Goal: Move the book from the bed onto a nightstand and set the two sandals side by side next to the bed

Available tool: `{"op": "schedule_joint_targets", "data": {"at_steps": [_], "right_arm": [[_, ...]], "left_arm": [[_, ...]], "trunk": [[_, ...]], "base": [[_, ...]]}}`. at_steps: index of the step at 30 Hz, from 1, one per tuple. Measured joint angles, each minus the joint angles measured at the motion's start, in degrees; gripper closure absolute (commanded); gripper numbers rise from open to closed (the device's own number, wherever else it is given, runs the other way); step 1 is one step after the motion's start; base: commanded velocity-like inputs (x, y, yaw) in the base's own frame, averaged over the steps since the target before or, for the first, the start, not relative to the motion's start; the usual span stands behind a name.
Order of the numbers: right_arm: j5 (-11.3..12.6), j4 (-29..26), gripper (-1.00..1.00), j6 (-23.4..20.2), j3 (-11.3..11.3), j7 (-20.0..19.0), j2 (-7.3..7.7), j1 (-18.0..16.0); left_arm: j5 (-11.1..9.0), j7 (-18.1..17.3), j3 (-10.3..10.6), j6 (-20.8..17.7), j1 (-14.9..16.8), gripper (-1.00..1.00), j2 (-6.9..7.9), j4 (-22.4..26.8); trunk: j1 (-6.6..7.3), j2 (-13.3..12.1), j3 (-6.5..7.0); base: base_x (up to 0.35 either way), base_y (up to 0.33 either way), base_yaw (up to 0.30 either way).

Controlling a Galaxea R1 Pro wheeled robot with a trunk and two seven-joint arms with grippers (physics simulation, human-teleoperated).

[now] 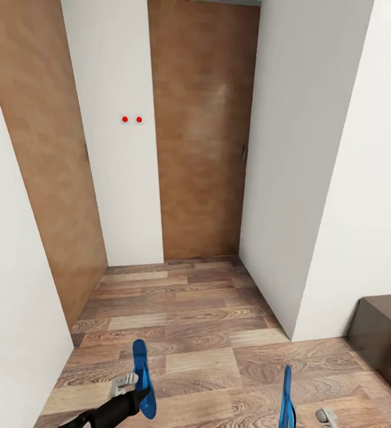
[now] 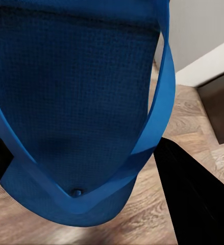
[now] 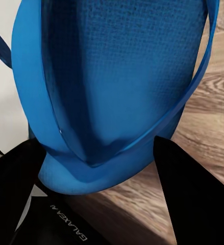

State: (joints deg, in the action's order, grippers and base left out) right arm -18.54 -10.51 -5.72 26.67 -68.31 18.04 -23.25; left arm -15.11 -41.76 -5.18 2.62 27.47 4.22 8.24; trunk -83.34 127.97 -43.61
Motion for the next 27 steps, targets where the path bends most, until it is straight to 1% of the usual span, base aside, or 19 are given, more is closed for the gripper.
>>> {"op": "schedule_joint_targets", "data": {"at_steps": [27], "right_arm": [[0.01, 0.00, 1.00, 0.00, 0.09, 0.04, 0.00, 0.00]], "left_arm": [[-0.04, 0.05, 0.00, 0.01, 0.00, 1.00, 0.00, -0.06]], "trunk": [[0.00, 0.00, 1.90]], "base": [[0.000, 0.000, -0.193]]}}
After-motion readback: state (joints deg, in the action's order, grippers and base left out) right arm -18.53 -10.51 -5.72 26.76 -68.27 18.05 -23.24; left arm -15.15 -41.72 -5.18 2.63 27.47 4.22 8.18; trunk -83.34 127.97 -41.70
